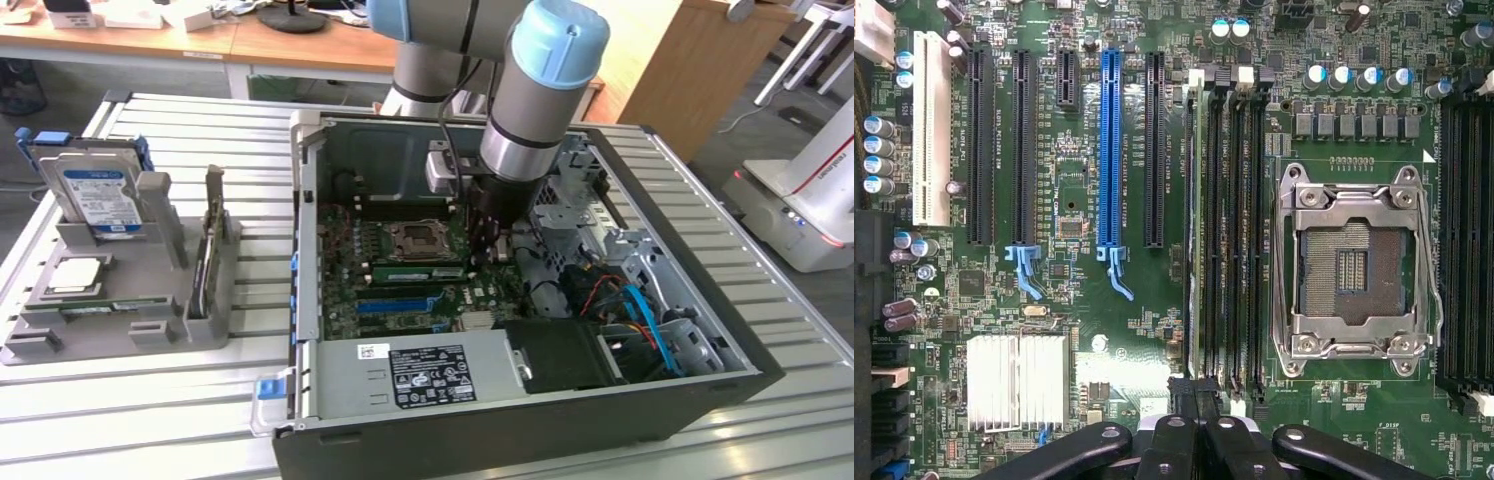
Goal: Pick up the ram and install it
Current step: 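Press down the ram until it locks into place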
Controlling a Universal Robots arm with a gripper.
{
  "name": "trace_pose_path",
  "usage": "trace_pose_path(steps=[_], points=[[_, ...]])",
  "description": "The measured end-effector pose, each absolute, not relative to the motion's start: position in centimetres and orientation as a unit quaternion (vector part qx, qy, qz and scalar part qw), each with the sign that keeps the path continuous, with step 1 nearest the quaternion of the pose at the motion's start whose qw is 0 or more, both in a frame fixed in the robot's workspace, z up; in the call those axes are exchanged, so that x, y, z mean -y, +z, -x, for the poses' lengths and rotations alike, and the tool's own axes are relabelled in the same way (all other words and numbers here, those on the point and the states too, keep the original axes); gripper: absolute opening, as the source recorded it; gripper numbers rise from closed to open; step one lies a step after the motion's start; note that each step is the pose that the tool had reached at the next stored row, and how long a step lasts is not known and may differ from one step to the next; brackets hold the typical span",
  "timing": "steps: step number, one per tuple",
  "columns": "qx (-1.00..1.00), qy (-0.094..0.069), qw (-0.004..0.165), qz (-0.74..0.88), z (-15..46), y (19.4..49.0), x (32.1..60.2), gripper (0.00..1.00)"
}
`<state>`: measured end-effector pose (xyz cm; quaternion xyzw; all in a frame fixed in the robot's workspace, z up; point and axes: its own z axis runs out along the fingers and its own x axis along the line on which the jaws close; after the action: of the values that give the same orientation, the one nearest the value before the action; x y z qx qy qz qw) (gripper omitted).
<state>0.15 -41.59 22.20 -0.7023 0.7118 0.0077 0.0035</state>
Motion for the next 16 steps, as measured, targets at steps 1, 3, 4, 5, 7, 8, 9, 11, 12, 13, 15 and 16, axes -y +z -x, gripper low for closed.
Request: trace_pose_path(steps=[1, 3, 4, 5, 7, 8, 9, 11, 12, 13, 15, 16], points=[[-0.712, 0.008, 0.004, 0.702, -0.2, 22.2, 41.6, 0.11], [-0.712, 0.008, 0.004, 0.702, -0.1, 22.5, 41.6, 0.11], [-0.712, 0.008, 0.003, 0.702, -0.1, 22.8, 41.6, 0.11], [-0.712, 0.008, 0.003, 0.702, -0.1, 23.0, 41.6, 0.11], [-0.712, 0.008, 0.003, 0.702, -0.2, 23.5, 41.6, 0.11], [-0.712, 0.008, 0.003, 0.702, -0.2, 23.7, 41.6, 0.11], [-0.712, 0.008, 0.003, 0.702, -0.2, 23.9, 41.6, 0.11], [-0.712, 0.008, 0.003, 0.702, -0.2, 24.4, 41.6, 0.11], [-0.712, 0.008, 0.003, 0.702, -0.2, 24.6, 41.6, 0.11], [-0.712, 0.008, 0.003, 0.702, -0.2, 24.8, 41.6, 0.11], [-0.712, 0.008, 0.003, 0.702, -0.2, 25.1, 41.6, 0.11], [-0.712, 0.008, 0.003, 0.702, -0.2, 25.2, 41.6, 0.11]])
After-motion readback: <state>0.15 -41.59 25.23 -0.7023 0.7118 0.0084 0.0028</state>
